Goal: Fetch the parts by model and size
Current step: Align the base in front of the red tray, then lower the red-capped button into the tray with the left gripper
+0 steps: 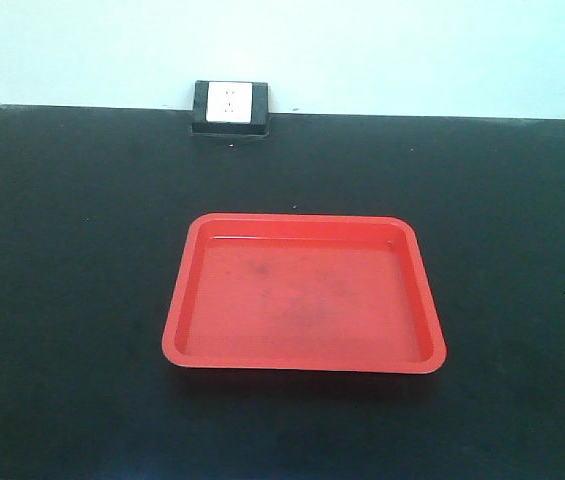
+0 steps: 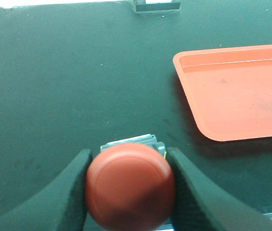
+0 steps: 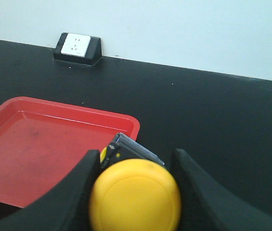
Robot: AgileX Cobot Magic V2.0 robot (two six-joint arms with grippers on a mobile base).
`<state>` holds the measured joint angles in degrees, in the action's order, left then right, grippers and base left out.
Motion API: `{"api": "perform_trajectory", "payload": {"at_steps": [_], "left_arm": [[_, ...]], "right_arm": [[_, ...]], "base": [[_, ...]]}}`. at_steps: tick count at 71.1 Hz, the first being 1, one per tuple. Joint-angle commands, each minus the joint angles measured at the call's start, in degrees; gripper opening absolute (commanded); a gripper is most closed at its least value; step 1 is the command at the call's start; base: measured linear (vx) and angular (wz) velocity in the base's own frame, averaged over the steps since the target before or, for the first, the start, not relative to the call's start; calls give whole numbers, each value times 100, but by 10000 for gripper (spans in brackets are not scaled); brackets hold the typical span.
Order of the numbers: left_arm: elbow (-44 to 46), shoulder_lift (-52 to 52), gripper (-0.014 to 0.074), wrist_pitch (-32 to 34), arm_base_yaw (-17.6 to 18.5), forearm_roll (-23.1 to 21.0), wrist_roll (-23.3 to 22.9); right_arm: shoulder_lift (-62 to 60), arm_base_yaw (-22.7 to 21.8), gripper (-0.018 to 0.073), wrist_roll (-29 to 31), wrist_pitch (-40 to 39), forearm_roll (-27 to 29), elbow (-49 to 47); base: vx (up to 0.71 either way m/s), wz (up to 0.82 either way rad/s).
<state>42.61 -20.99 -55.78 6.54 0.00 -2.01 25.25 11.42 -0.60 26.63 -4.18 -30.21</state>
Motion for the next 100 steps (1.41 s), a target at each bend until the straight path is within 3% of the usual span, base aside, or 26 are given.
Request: {"api": "perform_trajectory", "payload": {"at_steps": [1,14,21,36,50,69,80,88,100], "left_arm": [[155,-76,-6,481,17,-55,-40],[202,-194,-6,740,17,-399,-138],[456,-784,-6,718,17,-638,-119],[1427,-2539,-6,596,17,-1257,853],[2313,-4175,-6,626,136,-1714,1265],[3252,-5959,-6,1025,1124,-1633,1475],[3830,-6863,-6,1113,1700,-1171,1201],[4188,-7404,-6,1166,1933,-868,803],[4643,-8129,-2,1132,2076,-789,724]], "right_arm": [[42,-16,-10,60,-461,-44,-168],[42,-16,-10,60,-461,-44,-168],[42,-16,-10,60,-461,-44,-168],[42,-16,-10,60,-461,-44,-168],[42,-16,-10,60,-461,-44,-168],[42,-16,-10,60,-461,-44,-168],[42,-16,-10,60,-461,-44,-168],[42,-16,-10,60,-461,-44,-168],[42,-16,-10,60,-461,-44,-168]], "base": [[0,0],[0,0],[0,0],[0,0],[0,0],[0,0],[0,0],[0,0],[0,0]]}}
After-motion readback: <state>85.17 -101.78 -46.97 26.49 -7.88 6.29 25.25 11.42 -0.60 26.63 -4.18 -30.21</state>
